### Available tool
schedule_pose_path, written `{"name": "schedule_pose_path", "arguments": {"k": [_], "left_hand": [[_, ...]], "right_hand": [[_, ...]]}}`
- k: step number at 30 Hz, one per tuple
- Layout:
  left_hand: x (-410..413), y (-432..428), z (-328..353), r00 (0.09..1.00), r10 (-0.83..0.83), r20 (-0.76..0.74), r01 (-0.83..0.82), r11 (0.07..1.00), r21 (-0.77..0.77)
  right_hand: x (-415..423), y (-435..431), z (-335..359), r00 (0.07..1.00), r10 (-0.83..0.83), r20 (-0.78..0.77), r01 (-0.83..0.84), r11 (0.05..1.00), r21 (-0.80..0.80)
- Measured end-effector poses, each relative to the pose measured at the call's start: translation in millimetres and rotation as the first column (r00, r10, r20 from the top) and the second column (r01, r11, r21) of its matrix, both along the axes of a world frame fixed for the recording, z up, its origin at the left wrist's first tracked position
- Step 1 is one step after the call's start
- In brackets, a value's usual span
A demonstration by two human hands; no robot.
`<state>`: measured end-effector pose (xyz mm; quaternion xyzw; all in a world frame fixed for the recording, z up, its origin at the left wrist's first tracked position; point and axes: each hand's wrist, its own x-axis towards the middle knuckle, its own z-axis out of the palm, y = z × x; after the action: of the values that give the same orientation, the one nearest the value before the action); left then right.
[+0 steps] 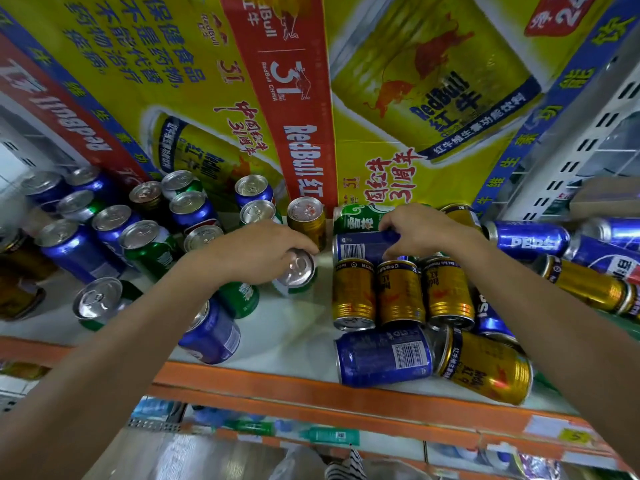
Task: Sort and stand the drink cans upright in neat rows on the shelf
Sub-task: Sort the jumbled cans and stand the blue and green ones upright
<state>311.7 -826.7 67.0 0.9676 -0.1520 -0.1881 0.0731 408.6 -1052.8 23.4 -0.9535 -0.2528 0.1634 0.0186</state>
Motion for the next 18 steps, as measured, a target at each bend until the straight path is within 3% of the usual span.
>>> {"name": "schedule_pose_path", "arguments": {"k": [5, 8, 13, 18], "left_hand": [[-0.1, -1.8, -5.5, 0.996, 0.049, 0.073, -0.06, 0.987, 0.149], [3.4, 1.8, -12.4, 0.994, 0.049, 0.098, -0.069, 0.975, 0.21], [12.4, -2.5, -20.9, 0.976, 0.018, 0.218, -0.088, 0.944, 0.317], [20.5, 1.0, -22.3, 0.978, 0.039, 0.206, -0.103, 0.946, 0.307]], "right_hand": [[-0.6, 5.3, 5.8, 1.0, 0.001, -0.02, 0.0, 0.998, 0.065], [-1.3, 11.6, 6.2, 0.999, -0.01, -0.037, 0.017, 0.982, 0.188], [-11.7, 35.8, 8.5, 0.989, -0.05, 0.136, 0.0, 0.939, 0.343], [-15.8, 59.6, 3.5, 0.967, 0.014, 0.255, -0.094, 0.948, 0.303]]}}
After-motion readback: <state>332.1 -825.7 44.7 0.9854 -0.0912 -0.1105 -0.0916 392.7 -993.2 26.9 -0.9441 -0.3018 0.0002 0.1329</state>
